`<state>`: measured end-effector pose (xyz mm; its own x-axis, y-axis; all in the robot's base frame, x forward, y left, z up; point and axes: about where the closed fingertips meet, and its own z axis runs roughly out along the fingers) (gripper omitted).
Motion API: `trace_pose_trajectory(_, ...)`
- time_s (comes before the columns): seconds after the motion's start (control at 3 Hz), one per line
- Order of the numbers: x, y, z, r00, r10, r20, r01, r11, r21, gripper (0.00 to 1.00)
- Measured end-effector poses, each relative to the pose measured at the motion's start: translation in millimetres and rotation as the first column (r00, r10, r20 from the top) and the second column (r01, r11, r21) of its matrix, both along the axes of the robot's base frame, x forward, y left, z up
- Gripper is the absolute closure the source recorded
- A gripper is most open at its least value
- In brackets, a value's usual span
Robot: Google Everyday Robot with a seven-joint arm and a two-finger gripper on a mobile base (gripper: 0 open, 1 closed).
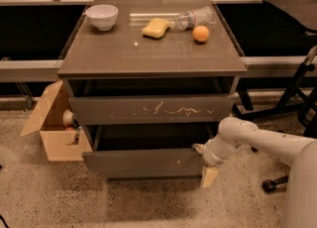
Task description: Open middle drawer
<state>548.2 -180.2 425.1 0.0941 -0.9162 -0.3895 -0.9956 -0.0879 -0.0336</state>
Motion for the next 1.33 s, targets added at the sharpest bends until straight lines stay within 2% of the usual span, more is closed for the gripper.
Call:
trace_pose_trajectory(0.67, -34.7, 13.2, 10.7, 0.9995, 0.012, -0.027, -0.013, 1.0, -0.013, 0.64)
trace_pose_trajectory(1.0, -52.2, 23.2, 11.1, 0.9986, 0.024, -0.048, -0.023, 1.0, 0.007, 0.87)
trace_pose_trajectory(1.33, -55.3, 24.7, 13.6, 0.9983, 0.027, -0.051, -0.027, 1.0, 0.009, 1.0)
